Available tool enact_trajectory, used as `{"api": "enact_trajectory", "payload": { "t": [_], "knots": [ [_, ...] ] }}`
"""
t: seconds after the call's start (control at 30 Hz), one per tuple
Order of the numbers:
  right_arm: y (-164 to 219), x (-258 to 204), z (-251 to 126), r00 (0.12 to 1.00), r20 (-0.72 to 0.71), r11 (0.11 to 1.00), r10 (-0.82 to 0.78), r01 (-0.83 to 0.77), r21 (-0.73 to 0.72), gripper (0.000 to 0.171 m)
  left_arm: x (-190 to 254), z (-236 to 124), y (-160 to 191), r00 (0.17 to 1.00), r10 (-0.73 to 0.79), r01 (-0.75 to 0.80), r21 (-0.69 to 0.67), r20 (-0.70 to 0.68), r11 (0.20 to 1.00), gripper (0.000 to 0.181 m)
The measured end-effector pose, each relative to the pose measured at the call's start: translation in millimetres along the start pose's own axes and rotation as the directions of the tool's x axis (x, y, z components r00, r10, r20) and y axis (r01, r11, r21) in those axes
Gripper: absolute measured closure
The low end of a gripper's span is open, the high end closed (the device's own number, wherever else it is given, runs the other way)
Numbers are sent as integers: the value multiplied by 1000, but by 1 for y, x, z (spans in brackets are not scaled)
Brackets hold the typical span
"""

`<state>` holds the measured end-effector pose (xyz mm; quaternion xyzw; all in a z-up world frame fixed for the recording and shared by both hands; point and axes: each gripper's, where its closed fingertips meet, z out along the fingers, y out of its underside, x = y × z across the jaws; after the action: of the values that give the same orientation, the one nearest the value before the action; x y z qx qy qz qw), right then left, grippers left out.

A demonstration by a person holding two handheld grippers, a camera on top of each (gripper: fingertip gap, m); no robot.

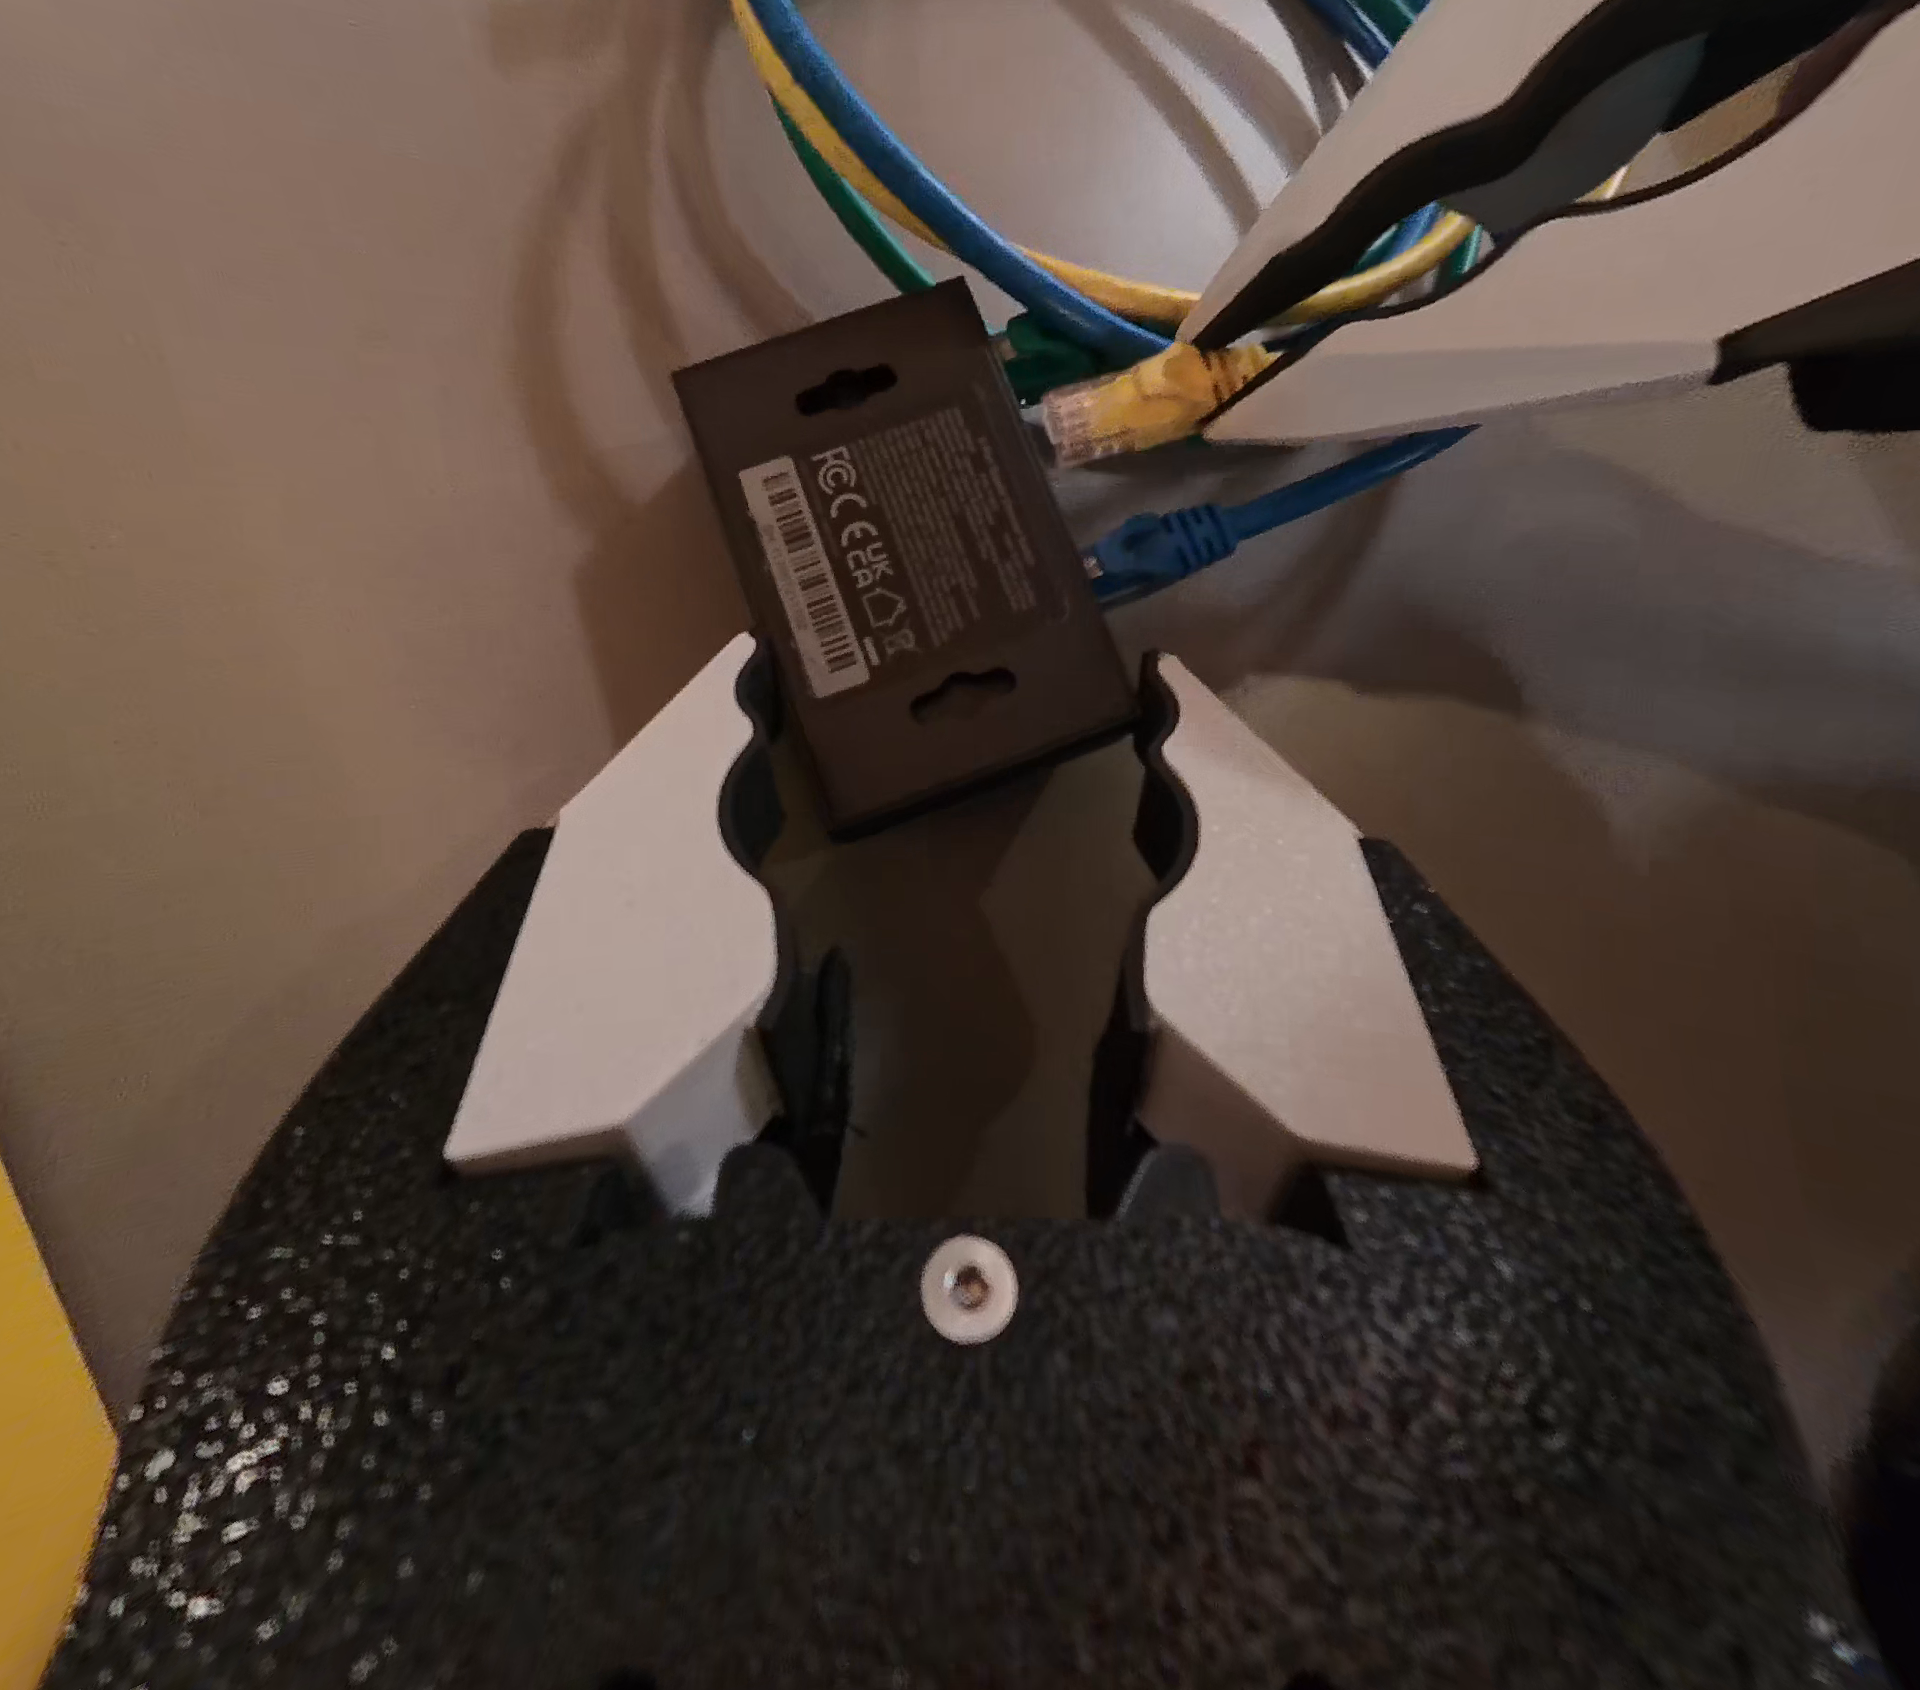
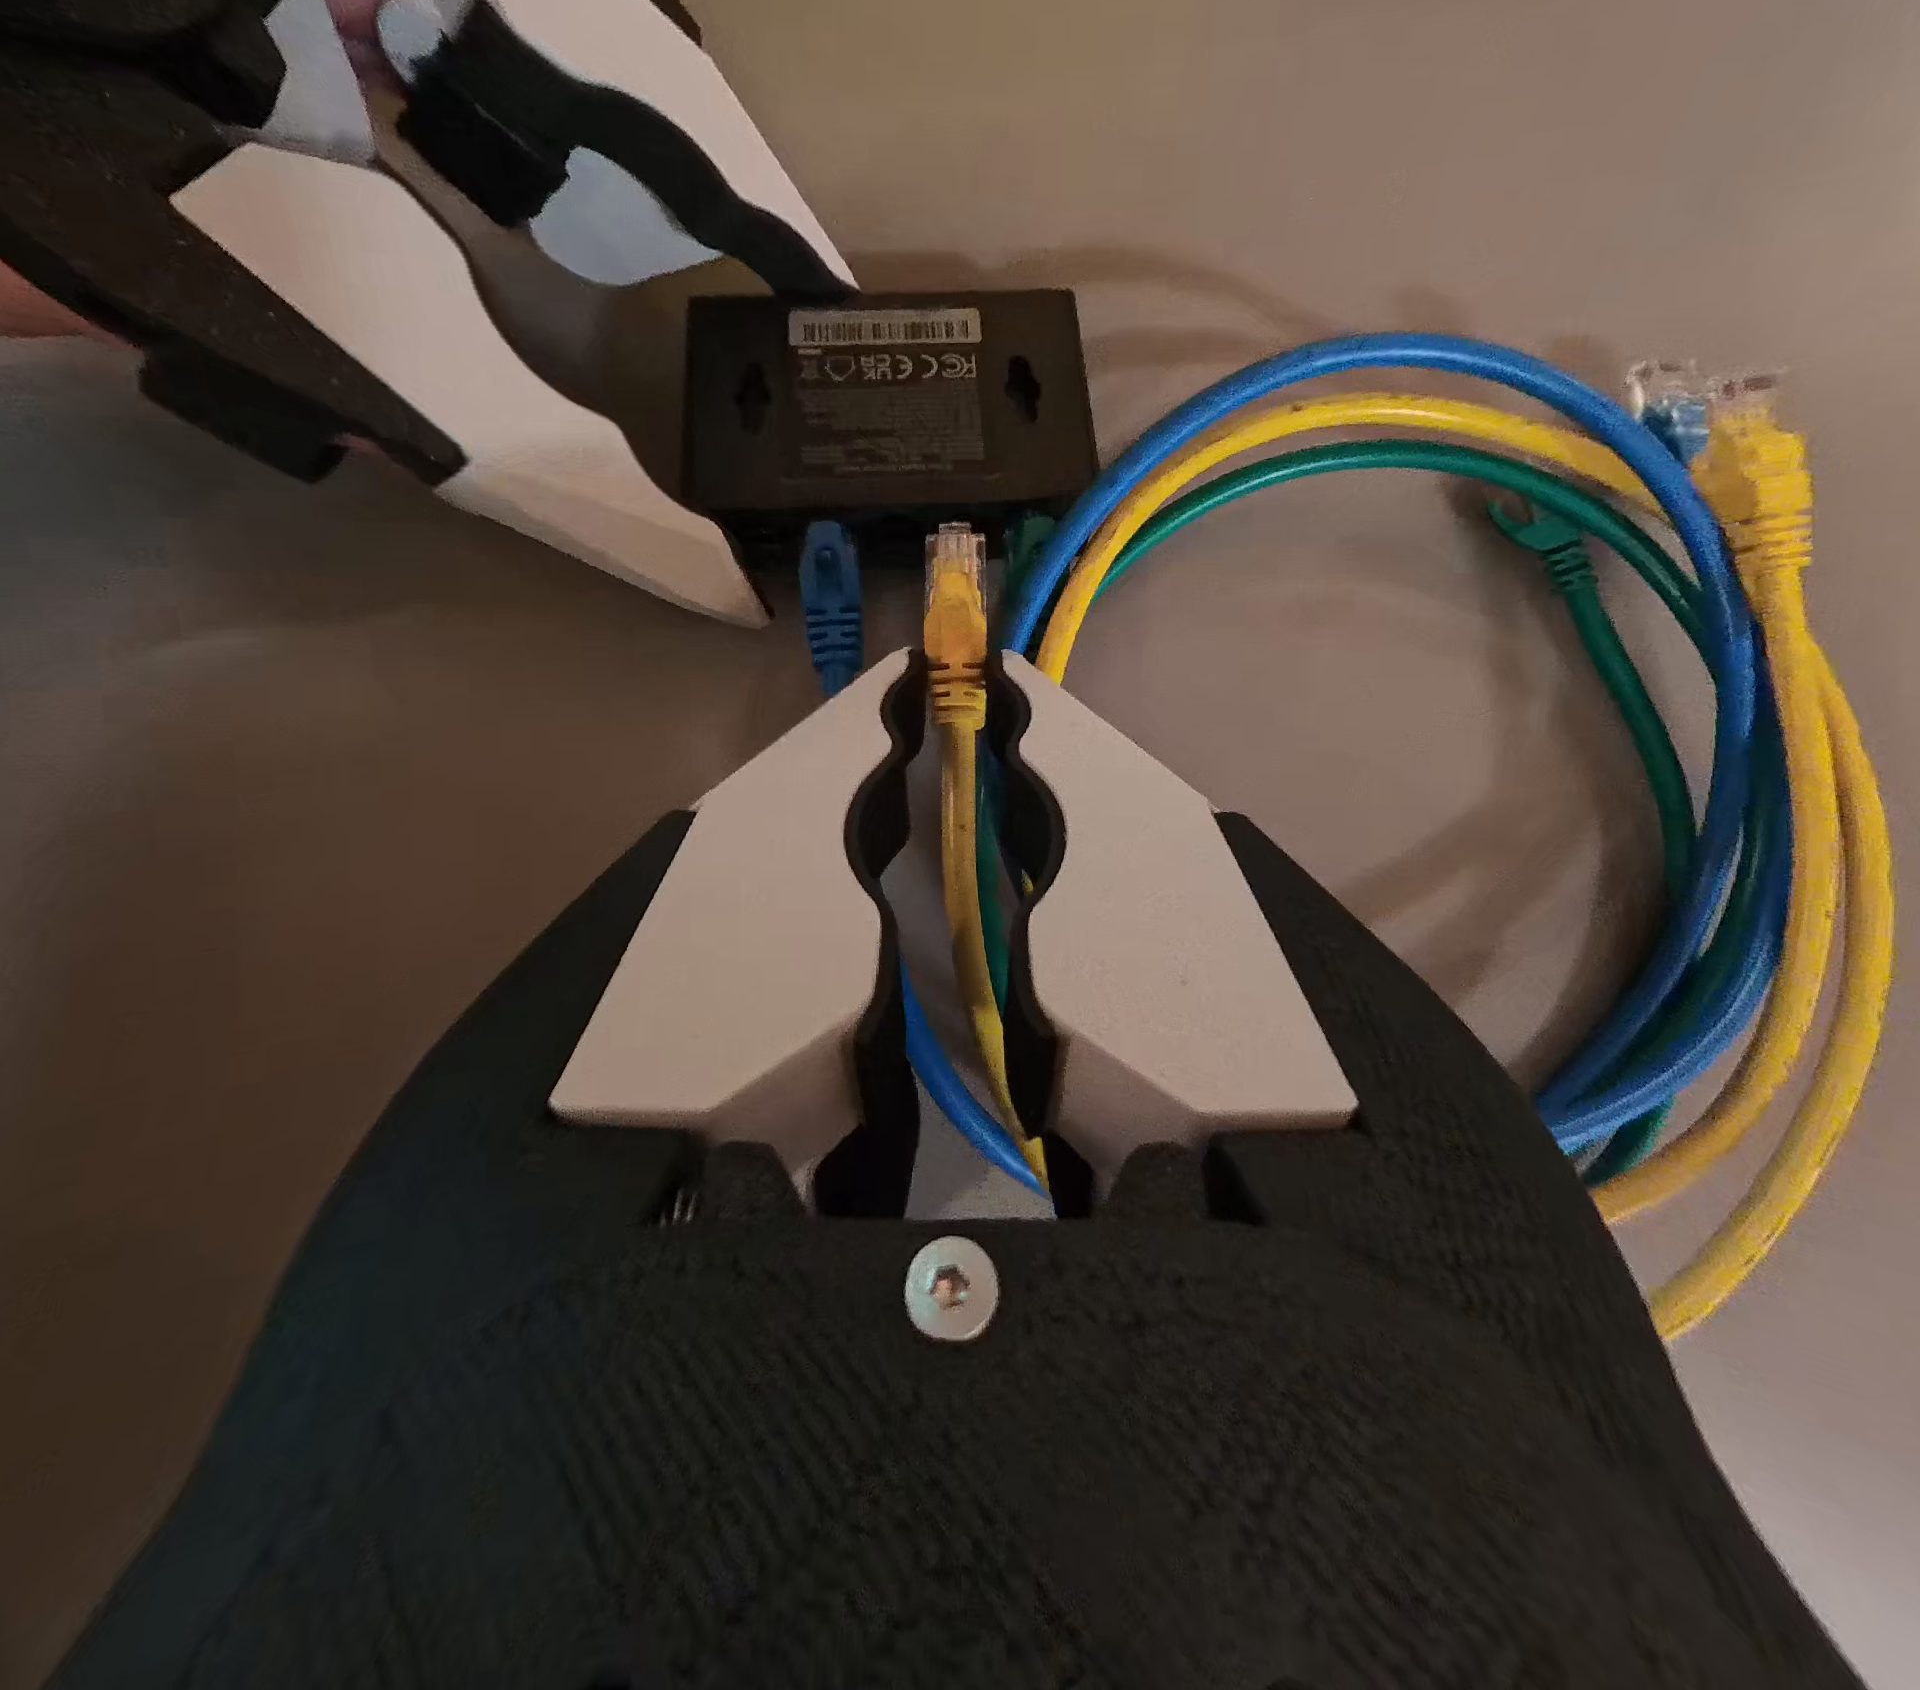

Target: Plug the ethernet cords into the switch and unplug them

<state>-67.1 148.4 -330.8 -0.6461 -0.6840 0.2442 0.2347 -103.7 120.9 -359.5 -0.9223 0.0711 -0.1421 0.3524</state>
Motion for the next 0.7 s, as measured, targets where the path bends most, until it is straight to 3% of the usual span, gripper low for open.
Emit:
{"api": "enact_trajectory", "payload": {
  "t": [0.7],
  "knots": [
    [-2, 2, 5, 993, -68, 975, -93, 77, -208, 162, 0, -1, -1, 999, -30, 30, 6, -16, 1000, 116]
  ]
}}
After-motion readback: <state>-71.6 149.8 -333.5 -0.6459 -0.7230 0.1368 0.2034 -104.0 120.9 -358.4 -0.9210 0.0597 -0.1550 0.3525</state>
